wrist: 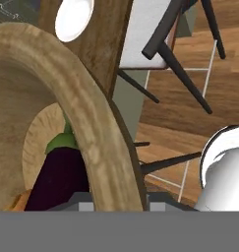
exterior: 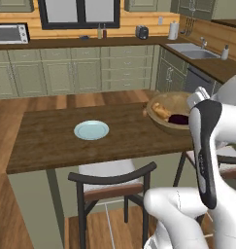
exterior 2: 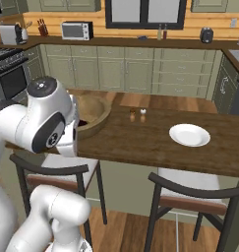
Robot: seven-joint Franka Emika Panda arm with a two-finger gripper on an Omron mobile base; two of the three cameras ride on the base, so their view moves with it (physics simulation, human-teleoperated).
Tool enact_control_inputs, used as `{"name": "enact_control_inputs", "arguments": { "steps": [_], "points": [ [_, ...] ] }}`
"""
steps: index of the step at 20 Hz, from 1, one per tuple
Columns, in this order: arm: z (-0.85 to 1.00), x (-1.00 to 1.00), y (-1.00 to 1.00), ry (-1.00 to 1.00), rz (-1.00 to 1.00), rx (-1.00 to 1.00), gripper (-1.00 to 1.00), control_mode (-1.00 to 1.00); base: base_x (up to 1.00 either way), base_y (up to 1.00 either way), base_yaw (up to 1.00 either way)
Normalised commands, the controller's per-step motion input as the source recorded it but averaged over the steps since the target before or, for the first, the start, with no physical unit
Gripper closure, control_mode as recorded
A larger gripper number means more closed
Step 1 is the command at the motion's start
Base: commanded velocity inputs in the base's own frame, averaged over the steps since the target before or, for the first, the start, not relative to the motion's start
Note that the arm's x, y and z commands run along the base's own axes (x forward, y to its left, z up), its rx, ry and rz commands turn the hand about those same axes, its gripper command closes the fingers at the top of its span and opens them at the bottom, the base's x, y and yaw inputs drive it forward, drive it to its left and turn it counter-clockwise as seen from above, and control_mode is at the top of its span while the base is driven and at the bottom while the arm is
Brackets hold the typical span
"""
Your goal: Pick the chicken drumstick and eggplant from their plates and place them in the bowl. Then put the bowl in the fridge.
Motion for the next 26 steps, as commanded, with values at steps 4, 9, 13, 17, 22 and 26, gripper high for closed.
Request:
{"name": "enact_control_inputs", "arguments": {
  "steps": [4, 9, 13, 17, 22, 26],
  "points": [
    [0.00, 0.00, 0.00, 0.00, 0.00, 0.00, 1.00, 1.00, -0.18, 0.70, -0.01],
    [0.00, 0.00, 0.00, 0.00, 0.00, 0.00, 1.00, 1.00, -0.39, 1.00, 0.27],
    [0.00, 0.00, 0.00, 0.00, 0.00, 0.00, 1.00, 1.00, -0.38, 1.00, 0.41],
    [0.00, 0.00, 0.00, 0.00, 0.00, 0.00, 1.00, 1.00, -0.14, 1.00, 0.40],
    [0.00, 0.00, 0.00, 0.00, 0.00, 0.00, 1.00, 1.00, 0.43, 1.00, 0.08],
    [0.00, 0.00, 0.00, 0.00, 0.00, 0.00, 1.00, 1.00, 0.53, 1.00, -0.01]
  ]
}}
